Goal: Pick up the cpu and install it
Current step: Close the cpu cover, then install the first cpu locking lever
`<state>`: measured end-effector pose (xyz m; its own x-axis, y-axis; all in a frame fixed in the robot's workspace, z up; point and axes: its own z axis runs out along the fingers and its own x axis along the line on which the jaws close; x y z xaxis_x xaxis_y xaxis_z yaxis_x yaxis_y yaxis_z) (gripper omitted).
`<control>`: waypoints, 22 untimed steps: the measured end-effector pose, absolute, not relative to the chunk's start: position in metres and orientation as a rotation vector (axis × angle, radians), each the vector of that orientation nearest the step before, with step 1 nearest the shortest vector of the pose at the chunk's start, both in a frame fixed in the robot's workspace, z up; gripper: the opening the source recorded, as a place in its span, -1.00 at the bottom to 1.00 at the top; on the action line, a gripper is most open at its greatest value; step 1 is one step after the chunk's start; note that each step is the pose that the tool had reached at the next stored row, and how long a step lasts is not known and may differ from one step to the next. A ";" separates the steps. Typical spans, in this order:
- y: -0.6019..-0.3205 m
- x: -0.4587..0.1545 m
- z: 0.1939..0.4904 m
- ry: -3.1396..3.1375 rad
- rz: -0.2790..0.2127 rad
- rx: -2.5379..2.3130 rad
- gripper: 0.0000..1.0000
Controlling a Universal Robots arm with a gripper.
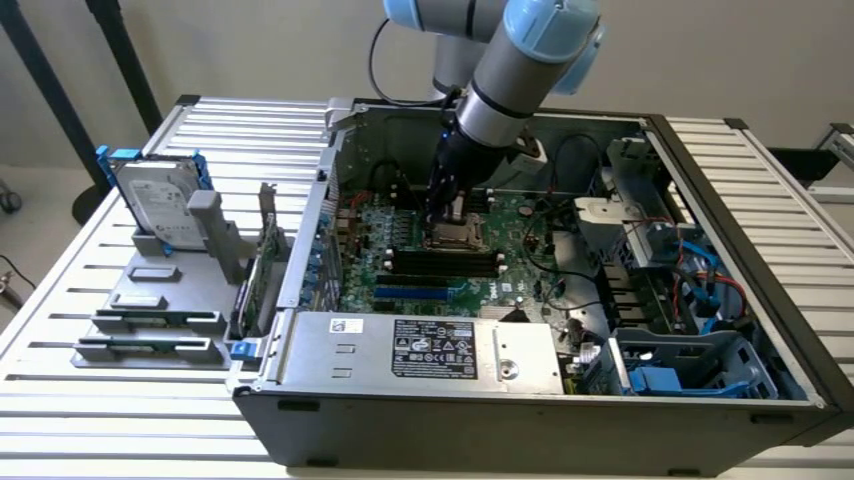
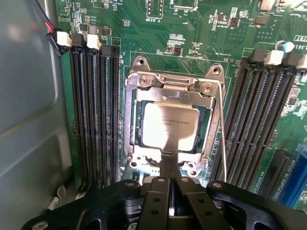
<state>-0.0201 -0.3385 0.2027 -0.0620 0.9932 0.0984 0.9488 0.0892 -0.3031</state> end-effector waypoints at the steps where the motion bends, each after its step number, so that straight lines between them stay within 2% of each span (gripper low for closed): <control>1: -0.339 -0.021 0.204 -2.090 0.230 -1.934 -0.79; 22: -0.346 -0.039 0.219 -2.078 0.242 -1.924 -0.79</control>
<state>-0.0393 -0.3460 0.2191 -0.0597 0.9929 0.1030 0.9427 0.0900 -0.3212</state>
